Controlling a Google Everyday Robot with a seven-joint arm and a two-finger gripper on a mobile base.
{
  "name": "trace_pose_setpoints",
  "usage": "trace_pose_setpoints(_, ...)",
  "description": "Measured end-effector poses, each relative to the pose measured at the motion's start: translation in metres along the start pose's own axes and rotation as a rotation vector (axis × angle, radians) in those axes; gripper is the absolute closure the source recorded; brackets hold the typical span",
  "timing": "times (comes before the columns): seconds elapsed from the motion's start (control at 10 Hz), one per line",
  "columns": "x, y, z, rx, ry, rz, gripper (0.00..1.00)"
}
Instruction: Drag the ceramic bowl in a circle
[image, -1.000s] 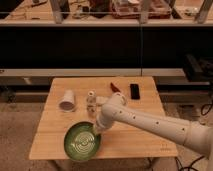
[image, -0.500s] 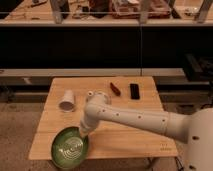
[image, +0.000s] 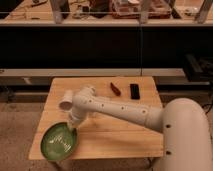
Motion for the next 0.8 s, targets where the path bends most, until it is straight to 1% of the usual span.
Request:
trace_pose_setpoints(0.1,0.007,0.009,-0.004,-0.001,0.017,0.023,0.86)
trace_pose_setpoints(0.2,0.015,0.027,-0.017,-0.004,0.056,0.063,0.86)
trace_pose_setpoints(0.3,0.016,0.037,-0.026,-0.006,0.082,0.087,0.86)
trace_pose_setpoints(0.4,0.013,0.051,-0.039,-0.018,0.106,0.115,0.86)
trace_pose_setpoints(0.5,0.002,0.066,-0.051,-0.043,0.114,0.144,0.86)
trace_pose_setpoints(0.6,-0.01,0.078,-0.057,-0.059,0.111,0.168,0.86)
trace_pose_setpoints(0.8,-0.043,0.103,-0.07,-0.091,0.097,0.229,0.86)
